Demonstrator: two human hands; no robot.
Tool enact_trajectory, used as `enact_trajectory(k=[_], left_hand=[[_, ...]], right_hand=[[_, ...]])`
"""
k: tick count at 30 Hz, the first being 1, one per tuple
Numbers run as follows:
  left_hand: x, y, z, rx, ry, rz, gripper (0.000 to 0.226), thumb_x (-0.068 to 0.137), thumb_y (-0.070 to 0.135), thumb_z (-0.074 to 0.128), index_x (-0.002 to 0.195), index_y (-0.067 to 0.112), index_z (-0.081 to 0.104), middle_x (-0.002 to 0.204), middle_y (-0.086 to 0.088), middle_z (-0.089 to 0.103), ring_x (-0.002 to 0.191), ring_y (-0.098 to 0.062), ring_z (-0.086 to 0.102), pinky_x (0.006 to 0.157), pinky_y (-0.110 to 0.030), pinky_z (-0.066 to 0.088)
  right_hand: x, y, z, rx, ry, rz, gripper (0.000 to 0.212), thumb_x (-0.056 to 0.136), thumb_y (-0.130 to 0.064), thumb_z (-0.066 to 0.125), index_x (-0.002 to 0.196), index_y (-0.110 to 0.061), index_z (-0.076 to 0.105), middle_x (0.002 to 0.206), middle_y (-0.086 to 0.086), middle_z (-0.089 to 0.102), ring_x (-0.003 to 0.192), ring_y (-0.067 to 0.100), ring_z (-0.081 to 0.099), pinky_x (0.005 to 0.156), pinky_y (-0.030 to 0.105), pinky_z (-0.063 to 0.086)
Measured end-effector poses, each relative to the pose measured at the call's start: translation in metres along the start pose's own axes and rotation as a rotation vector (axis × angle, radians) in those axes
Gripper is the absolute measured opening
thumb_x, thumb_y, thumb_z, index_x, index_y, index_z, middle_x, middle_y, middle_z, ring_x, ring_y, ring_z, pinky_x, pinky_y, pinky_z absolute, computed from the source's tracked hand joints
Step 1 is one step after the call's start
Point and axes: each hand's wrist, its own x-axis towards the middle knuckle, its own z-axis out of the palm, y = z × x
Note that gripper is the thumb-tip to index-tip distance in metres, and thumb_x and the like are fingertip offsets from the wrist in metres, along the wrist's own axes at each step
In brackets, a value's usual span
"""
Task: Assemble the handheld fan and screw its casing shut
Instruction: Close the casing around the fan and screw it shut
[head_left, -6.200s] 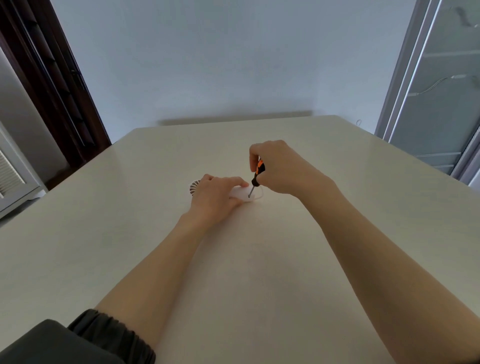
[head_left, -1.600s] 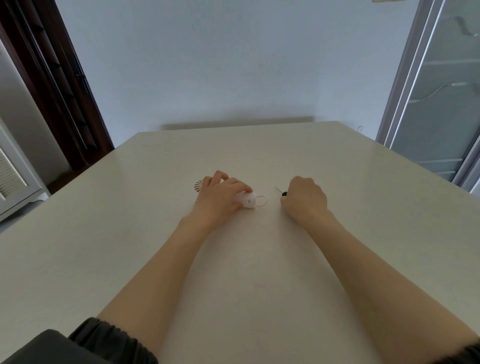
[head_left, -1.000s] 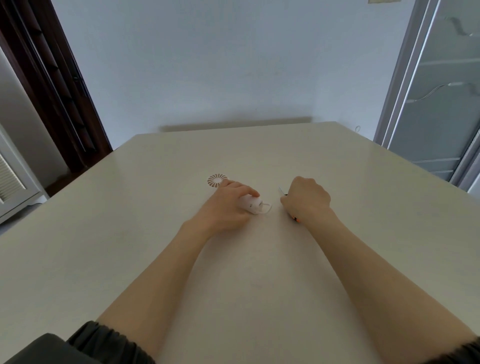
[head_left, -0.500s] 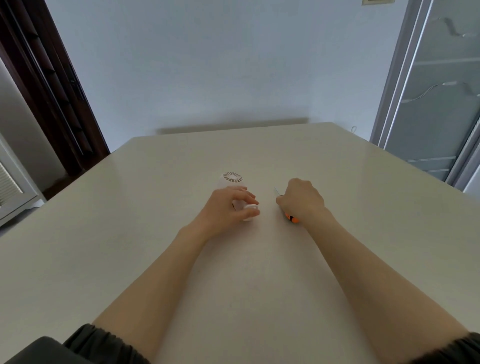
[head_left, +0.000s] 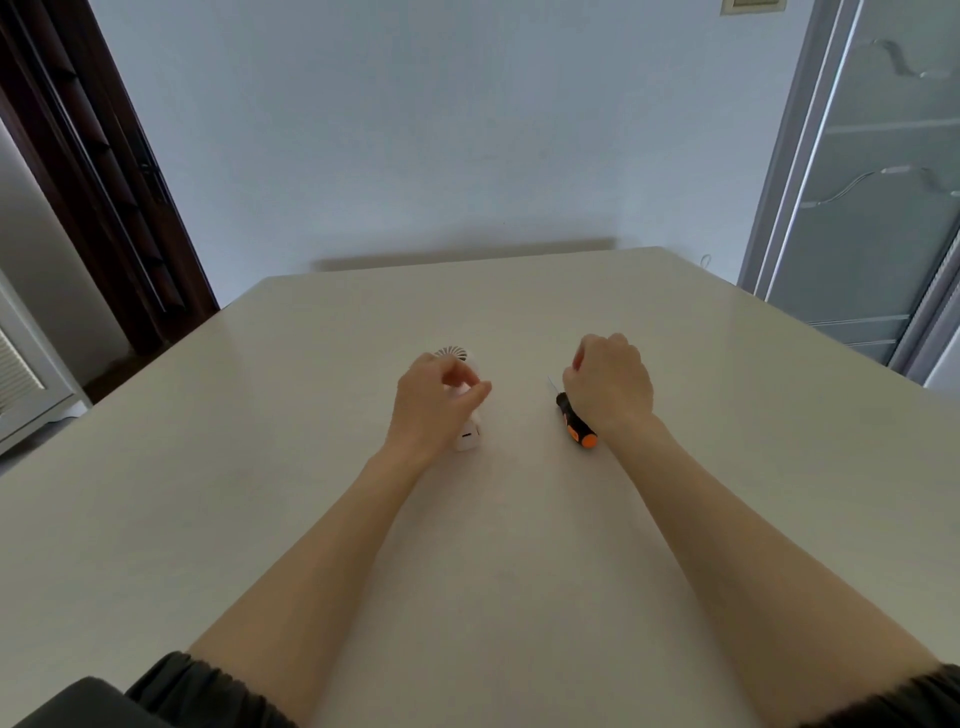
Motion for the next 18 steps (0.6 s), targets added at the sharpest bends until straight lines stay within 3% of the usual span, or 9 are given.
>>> enact_trajectory(k=[3,6,8,11,13,15,18], left_hand=[[0.006,-0.009,-0.002,-0.009,0.062,-0.202,0.020,0.079,0.025,0.071,0.081,0.014,0.054,0.094,-0.005,0.057,0.083,-0.019,0.057,0.068,-0.019,0.045],[0.008,-0.015,-0.006,-0.146,-0.018,-0.446,0.035,0.075,0.033,0.075,0.083,0.015,0.045,0.095,-0.004,0.056,0.083,-0.023,0.064,0.078,-0.037,0.055],[0.007,-0.015,-0.006,-0.198,-0.056,-0.507,0.040,0.075,0.032,0.076,0.090,0.014,0.044,0.093,-0.001,0.053,0.077,-0.019,0.063,0.074,-0.035,0.055],[0.010,-0.013,-0.006,-0.210,-0.049,-0.515,0.046,0.072,0.029,0.079,0.096,0.012,0.044,0.097,-0.004,0.052,0.087,-0.023,0.061,0.084,-0.040,0.054],[0.009,-0.010,-0.006,-0.261,-0.063,-0.558,0.050,0.073,0.024,0.080,0.102,0.010,0.042,0.103,-0.007,0.052,0.089,-0.026,0.062,0.084,-0.041,0.055],[0.007,-0.007,-0.005,-0.377,-0.097,-0.614,0.054,0.074,0.017,0.080,0.109,0.009,0.039,0.107,-0.009,0.050,0.089,-0.028,0.065,0.072,-0.037,0.057],[0.004,-0.001,-0.004,-0.540,-0.098,-0.639,0.063,0.076,0.007,0.077,0.124,0.005,0.036,0.111,-0.014,0.053,0.085,-0.027,0.066,0.063,-0.029,0.056]], right_hand=[[-0.004,-0.016,0.003,0.191,-0.061,-0.118,0.016,0.088,-0.020,0.056,0.096,-0.007,0.062,0.102,0.010,0.060,0.097,0.026,0.057,0.079,0.032,0.046],[-0.018,-0.034,0.004,0.349,-0.222,-0.195,0.021,0.081,-0.030,0.068,0.086,-0.010,0.064,0.086,0.003,0.063,0.084,0.019,0.059,0.067,0.025,0.045],[-0.026,-0.042,0.004,0.355,-0.320,-0.210,0.033,0.075,-0.036,0.074,0.090,-0.008,0.066,0.091,0.005,0.067,0.088,0.019,0.062,0.073,0.029,0.049],[-0.037,-0.050,0.005,0.330,-0.394,-0.200,0.053,0.072,-0.038,0.078,0.103,0.003,0.064,0.104,0.017,0.068,0.096,0.027,0.064,0.083,0.039,0.051],[-0.041,-0.053,0.008,0.307,-0.394,-0.208,0.051,0.074,-0.038,0.077,0.098,0.005,0.064,0.102,0.018,0.069,0.086,0.025,0.063,0.076,0.036,0.050],[-0.044,-0.054,0.011,0.286,-0.354,-0.218,0.041,0.079,-0.033,0.072,0.092,0.006,0.063,0.098,0.017,0.069,0.083,0.024,0.061,0.072,0.034,0.048],[-0.041,-0.052,0.018,0.351,-0.282,-0.149,0.035,0.085,-0.020,0.062,0.103,0.010,0.062,0.100,0.021,0.068,0.096,0.034,0.064,0.083,0.044,0.052]])
